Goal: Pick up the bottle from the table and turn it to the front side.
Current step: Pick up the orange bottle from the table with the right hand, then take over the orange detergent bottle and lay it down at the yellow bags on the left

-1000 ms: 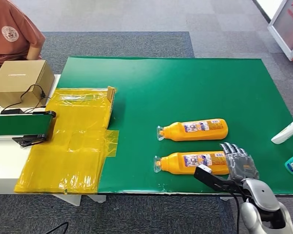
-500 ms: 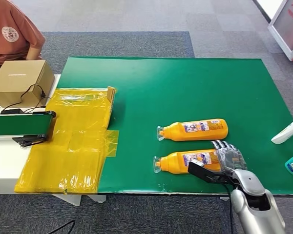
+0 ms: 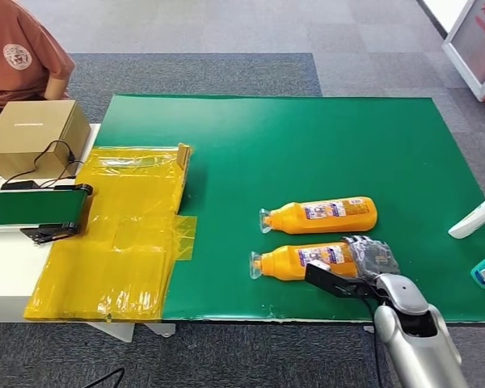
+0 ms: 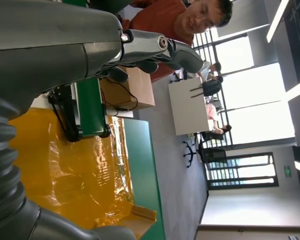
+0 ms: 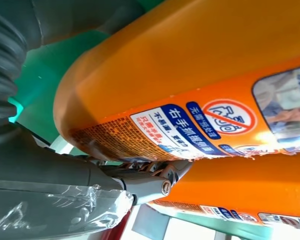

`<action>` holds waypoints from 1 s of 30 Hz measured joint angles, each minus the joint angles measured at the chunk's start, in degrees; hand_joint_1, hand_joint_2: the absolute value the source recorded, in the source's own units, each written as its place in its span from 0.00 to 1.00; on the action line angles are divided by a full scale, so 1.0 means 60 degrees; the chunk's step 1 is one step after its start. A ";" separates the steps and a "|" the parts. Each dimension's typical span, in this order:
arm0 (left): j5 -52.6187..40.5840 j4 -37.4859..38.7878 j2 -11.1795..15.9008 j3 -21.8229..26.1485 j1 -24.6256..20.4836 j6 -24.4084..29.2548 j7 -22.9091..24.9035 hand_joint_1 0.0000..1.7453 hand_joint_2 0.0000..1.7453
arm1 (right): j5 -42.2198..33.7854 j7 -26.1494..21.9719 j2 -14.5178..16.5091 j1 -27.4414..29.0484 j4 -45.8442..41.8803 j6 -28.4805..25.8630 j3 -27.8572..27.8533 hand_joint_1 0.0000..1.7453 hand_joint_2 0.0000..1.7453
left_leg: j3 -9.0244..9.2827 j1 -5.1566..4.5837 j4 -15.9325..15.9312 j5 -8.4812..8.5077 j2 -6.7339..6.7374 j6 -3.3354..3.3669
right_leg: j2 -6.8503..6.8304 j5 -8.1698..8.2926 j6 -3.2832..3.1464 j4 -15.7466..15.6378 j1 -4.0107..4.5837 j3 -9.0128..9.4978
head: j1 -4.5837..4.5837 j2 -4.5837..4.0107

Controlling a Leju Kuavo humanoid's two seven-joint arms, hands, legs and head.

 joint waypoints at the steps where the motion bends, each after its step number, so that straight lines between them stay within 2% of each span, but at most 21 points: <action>1: 0.0001 0.0000 0.0000 0.0001 0.0002 -0.0002 0.0000 0.00 1.00 | -0.0014 -0.0006 0.0000 -0.0015 0.0017 -0.0003 0.0006 1.00 1.00 | 0.0001 0.0000 0.0000 0.0000 0.0000 -0.0001 | 0.0000 0.0000 0.0000 0.0000 0.0000 0.0001 | 0.0000 0.0000; 5: 0.0011 0.0000 0.0000 0.0005 0.0005 -0.0011 -0.0002 0.00 1.00 | -0.0147 -0.0041 0.0000 -0.0054 0.0070 -0.0044 0.0022 1.00 1.00 | 0.0004 0.0000 0.0000 0.0002 0.0000 -0.0002 | 0.0000 0.0001 -0.0002 0.0000 0.0001 0.0004 | 0.0000 0.0000; 7: 0.0025 0.0000 0.0001 0.0009 0.0005 -0.0031 -0.0014 0.00 1.00 | -0.0612 -0.0194 0.0000 -0.0054 0.0082 -0.0065 0.0017 1.00 1.00 | 0.0004 0.0000 0.0000 0.0002 0.0000 -0.0002 | 0.0000 0.0001 -0.0002 0.0000 0.0001 0.0003 | 0.0000 0.0000; 9: 0.0053 0.0012 0.0023 0.0011 0.0003 -0.0066 -0.0053 0.00 1.00 | -0.1800 -0.0552 -0.0001 -0.0020 0.0055 0.0021 -0.0019 1.00 1.00 | 0.0005 0.0000 0.0000 0.0003 0.0000 -0.0001 | 0.0000 0.0002 -0.0001 0.0000 0.0000 0.0001 | 0.0000 0.0000; 13: 0.0132 0.0129 0.0167 -0.0016 -0.0004 -0.0066 -0.0181 0.00 1.00 | -0.5066 -0.1252 -0.0055 0.0193 -0.0240 0.0328 -0.0160 1.00 1.00 | 0.0002 0.0000 0.0000 0.0003 0.0000 0.0000 | -0.0002 0.0000 0.0001 0.0000 -0.0001 -0.0001 | 0.0000 0.0000; 20: 0.0224 0.0474 0.0572 -0.0361 -0.0136 0.0301 -0.0239 0.00 1.00 | -0.9429 -0.1408 -0.0123 0.0187 -0.0859 0.0474 -0.0318 1.00 1.00 | 0.0000 -0.0001 0.0000 -0.0001 0.0000 0.0001 | -0.0001 -0.0001 0.0001 0.0000 -0.0001 -0.0001 | -0.0001 0.0000; 25: 0.0269 0.0729 0.0898 -0.0902 -0.0387 0.0663 -0.0184 0.00 1.00 | -1.0829 -0.1486 0.0042 -0.0269 -0.0954 0.0419 -0.0271 1.00 1.00 | 0.0001 0.0000 0.0000 0.0008 0.0000 0.0001 | -0.0001 0.0003 0.0000 0.0001 0.0000 0.0000 | 0.0000 0.0000; 30: 0.0328 0.1136 0.1146 -0.1775 -0.0941 0.1083 0.0004 0.00 1.00 | -1.1213 -0.1563 0.0589 -0.0910 -0.0882 0.0183 -0.0071 1.00 1.00 | 0.0001 0.0000 0.0000 0.0025 0.0000 -0.0009 | -0.0001 0.0012 -0.0001 0.0003 0.0001 -0.0001 | -0.0001 0.0000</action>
